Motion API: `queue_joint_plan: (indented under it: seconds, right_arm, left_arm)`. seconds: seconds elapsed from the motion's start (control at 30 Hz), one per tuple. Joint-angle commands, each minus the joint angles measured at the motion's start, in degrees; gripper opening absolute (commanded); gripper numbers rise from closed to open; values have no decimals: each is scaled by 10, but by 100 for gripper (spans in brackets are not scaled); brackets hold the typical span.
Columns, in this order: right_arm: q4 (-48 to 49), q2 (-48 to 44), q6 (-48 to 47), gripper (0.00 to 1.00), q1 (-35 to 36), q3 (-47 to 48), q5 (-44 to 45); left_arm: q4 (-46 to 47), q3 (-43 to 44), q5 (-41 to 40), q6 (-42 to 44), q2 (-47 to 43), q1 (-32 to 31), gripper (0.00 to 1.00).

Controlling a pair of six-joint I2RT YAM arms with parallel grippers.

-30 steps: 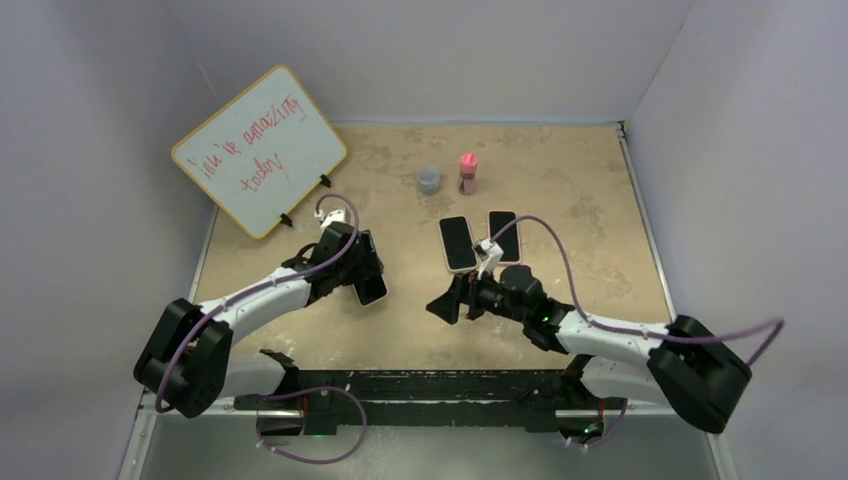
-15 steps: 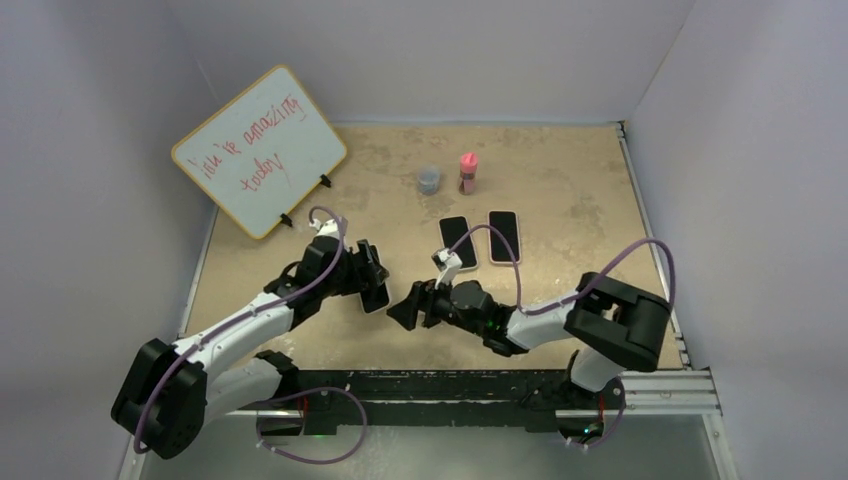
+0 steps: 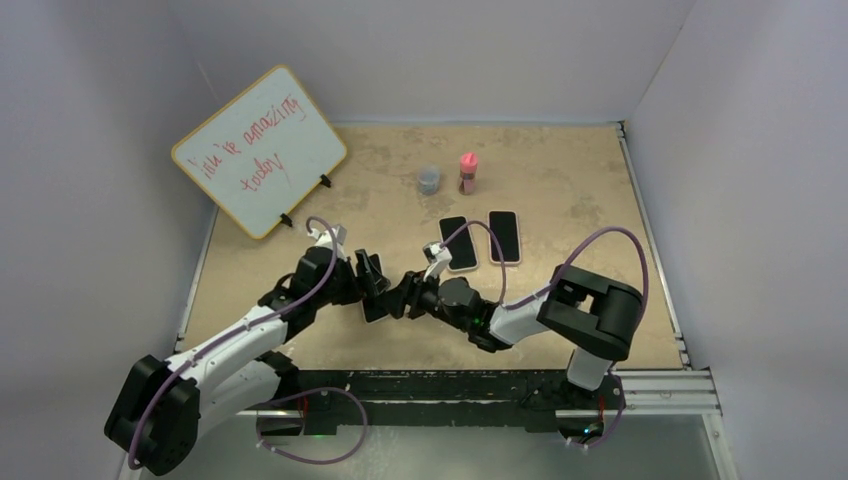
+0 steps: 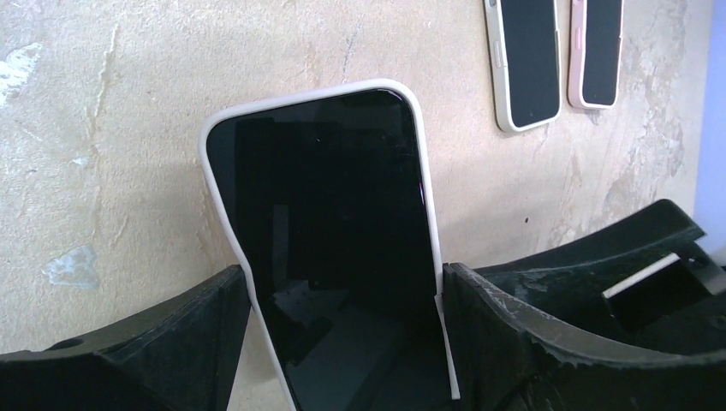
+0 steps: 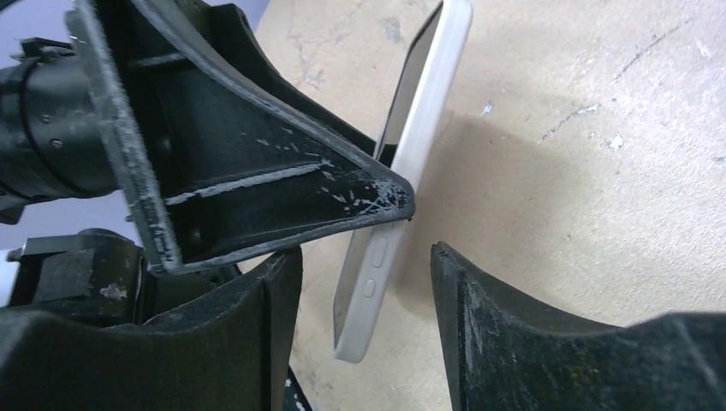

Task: Take the phone out of the phone case
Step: Pick up the phone at the center of the board.

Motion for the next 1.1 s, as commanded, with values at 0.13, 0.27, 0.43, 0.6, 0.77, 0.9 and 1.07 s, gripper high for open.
queue_joint_plan:
  seconds: [0.13, 0.27, 0.43, 0.6, 0.77, 0.9, 1.07]
  right_arm:
    - [53, 28, 17, 48, 7, 8, -11]
    - [83, 27, 20, 29, 7, -9, -15]
    - [110, 8, 14, 0, 7, -36, -35]
    - [187, -9, 14, 0, 5, -86, -41]
    - [197, -28, 7, 0, -9, -93, -69]
    - [271, -26, 20, 0, -34, -114, -115]
    - [422, 11, 74, 0, -92, -148, -212]
  left_arm:
    - [64, -6, 19, -13, -42, -3, 22]
    - [72, -8, 22, -7, -50, -2, 24]
    - [53, -7, 7, 13, -87, -2, 40]
    - [74, -29, 8, 21, -149, -2, 68]
    - [84, -44, 5, 39, -222, -2, 81]
    - [84, -61, 9, 57, -265, -2, 86]
    - [109, -96, 18, 30, -295, -2, 86]
